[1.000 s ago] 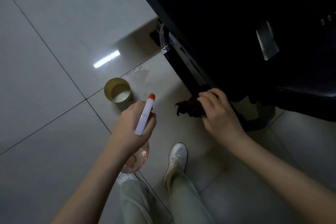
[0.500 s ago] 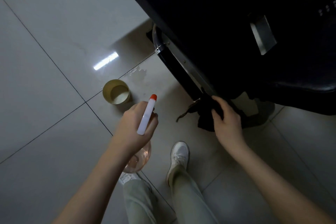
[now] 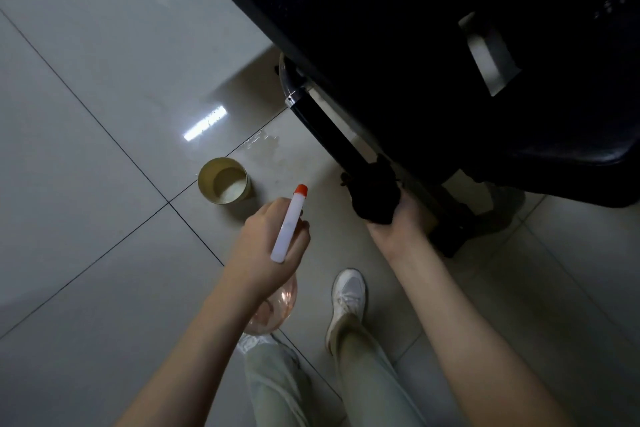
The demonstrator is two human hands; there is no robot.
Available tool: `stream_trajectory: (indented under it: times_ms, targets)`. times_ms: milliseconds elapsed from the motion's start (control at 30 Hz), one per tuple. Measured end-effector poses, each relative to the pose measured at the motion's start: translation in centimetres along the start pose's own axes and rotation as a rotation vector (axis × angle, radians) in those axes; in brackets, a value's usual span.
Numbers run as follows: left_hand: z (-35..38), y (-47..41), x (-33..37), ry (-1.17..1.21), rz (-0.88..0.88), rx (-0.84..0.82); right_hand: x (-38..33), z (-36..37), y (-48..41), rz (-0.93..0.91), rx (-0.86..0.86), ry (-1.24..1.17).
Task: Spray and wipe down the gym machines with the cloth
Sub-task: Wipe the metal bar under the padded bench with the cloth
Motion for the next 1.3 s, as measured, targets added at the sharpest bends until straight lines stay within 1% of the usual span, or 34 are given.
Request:
stream_trajectory:
  times_ms: [67,267,367,500,600,733,800,867,933,1000,1033,1067,1133,1200,1233,1300]
  targets:
    - [0.0,0.0,0.3,-0.006,0.002,-0.007,0.0,-0.2,0.4,0.007,0.05,0.019]
    - [-0.3,-0.6,1.6,-0.012,-0.003,-0.023,-0.2,0.2,1.8,-0.005,0.057,0.059]
    - [-0.5,-1.0,2.5,-0.025,0.01,-0.048,-0.2,-0.4,2.4,-0.022,0.042,0.144]
    - [-1.1,-1.7,3.8,-0.026,0.013,-0.072,-0.6,-2.6,3.9,-0.021,0.128,0.297]
    - [-2.0,-2.2,5.2,-0.035,0.019,-0.07,-1.7,-2.2,5.5,-0.056,0.105,0.384]
    - [-3.1,-3.0,6.8,-0.039,0.039,-0.098,-3.6,0.1,7.4,-0.125,0.065,0.481]
    - [-3.5,-3.4,7.4,-0.053,0.049,-0.104,-5.0,1.9,8.4,-0.207,0.025,0.55]
    - [-4.0,-3.8,8.0,-0.056,0.063,-0.1,-6.6,3.6,9.3,-0.337,-0.004,0.634]
    - [-4.3,-4.4,8.3,-0.044,0.068,-0.08,-8.3,5.5,10.0,-0.557,0.0,0.763]
    - [-4.7,-5.3,8.3,-0.023,0.054,-0.062,-10.0,7.5,9.9,-0.81,0.069,0.883]
    - [-5.0,-5.7,8.3,-0.008,0.04,-0.054,-10.5,8.5,9.2,-0.9,0.089,0.952]
    - [-5.3,-6.2,8.2,0.003,0.032,-0.046,-10.7,9.5,8.2,-0.946,0.087,1.027]
    - [-6.0,-7.2,7.9,0.012,0.024,-0.03,-10.3,10.9,5.9,-0.967,0.085,1.197]
    - [-6.6,-8.0,7.6,0.004,0.016,-0.01,-9.8,11.4,4.5,-1.025,0.155,1.342]
    - [-7.1,-8.3,7.5,0.001,0.015,0.001,-9.6,11.4,4.2,-1.05,0.185,1.379]
    - [-8.2,-9.0,7.6,0.004,0.014,0.028,-9.4,11.1,4.2,-1.041,0.225,1.418]
Point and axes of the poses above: each hand's wrist, its own y-axis away from the middle knuckle, its own z-axis out of the palm, x = y × z, the point moved 5 cm from there along -y, towards the middle knuckle, and after that the axes turned 6 degrees about z, right-handed, at the moved point
